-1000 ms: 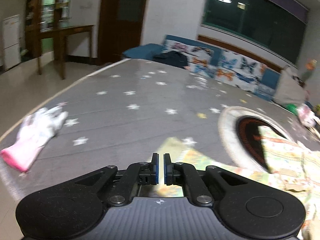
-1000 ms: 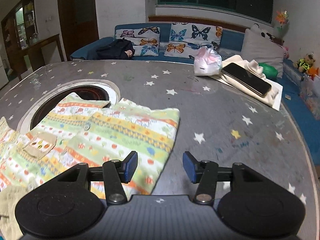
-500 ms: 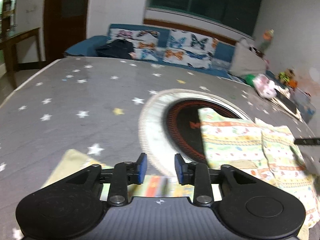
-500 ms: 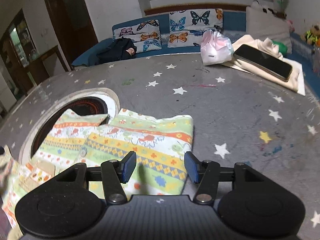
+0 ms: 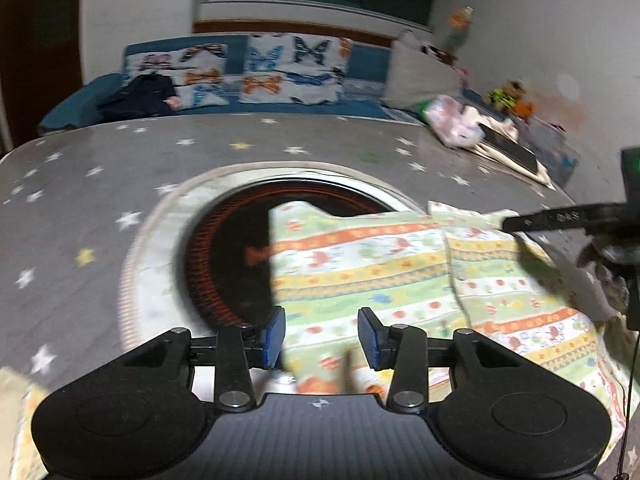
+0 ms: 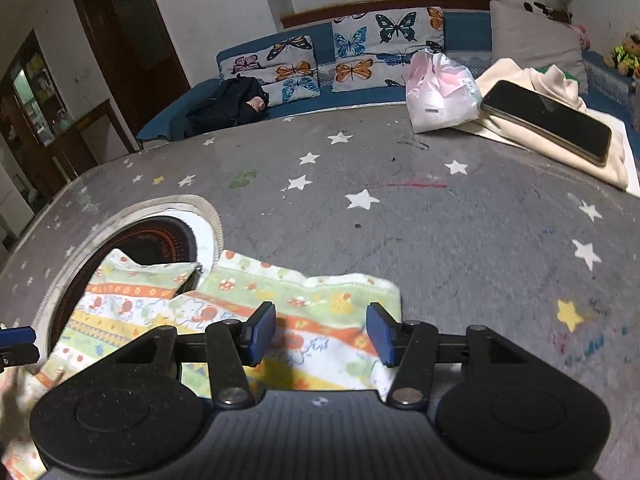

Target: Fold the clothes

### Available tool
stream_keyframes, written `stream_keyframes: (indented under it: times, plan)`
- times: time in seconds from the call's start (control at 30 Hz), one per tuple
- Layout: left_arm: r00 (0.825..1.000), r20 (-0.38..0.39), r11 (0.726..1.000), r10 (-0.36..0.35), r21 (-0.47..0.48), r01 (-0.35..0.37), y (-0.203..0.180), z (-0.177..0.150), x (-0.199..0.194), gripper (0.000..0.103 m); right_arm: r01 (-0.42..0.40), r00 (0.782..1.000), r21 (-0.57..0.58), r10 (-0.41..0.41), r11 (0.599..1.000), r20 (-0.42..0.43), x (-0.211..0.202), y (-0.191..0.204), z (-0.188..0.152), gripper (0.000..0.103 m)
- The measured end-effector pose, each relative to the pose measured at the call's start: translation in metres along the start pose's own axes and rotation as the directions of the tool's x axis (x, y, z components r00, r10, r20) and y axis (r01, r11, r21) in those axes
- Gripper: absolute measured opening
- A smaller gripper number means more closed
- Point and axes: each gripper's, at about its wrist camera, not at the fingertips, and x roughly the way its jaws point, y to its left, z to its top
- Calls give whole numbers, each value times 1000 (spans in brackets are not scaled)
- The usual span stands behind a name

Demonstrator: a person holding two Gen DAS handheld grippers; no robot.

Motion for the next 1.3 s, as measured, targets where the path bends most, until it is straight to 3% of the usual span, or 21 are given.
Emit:
stream_keyframes:
  times: [0.27,0.43,0.6,0.77,1.0,1.3]
  plan:
    - [995,-42,995,-92,38,94,-33,29,45,41,98,995,-168,-93,981,38,7,24,4,52]
    - [991,-71,992,-116,45,120,-44,45,74,31,28,999,-239,-19,971,41,1,45,0,53]
    - [987,-88,990,-137,13,139,-46,53,97,30,-35,999,-290,39,956,9,6,63,-7,53]
    - [984,-69,986,-166,-17,165,-49,60,112,32,-44,999,-300,45,953,-4,14,69,-11,53]
    - [985,-34,985,-168,-38,167,-53,66,118,33,-27,999,-335,35,942,16,18,76,-16,54]
    - [990,-24,990,-140,1,140,-42,64,81,42,-28,999,-368,40,929,26,1,87,-22,54]
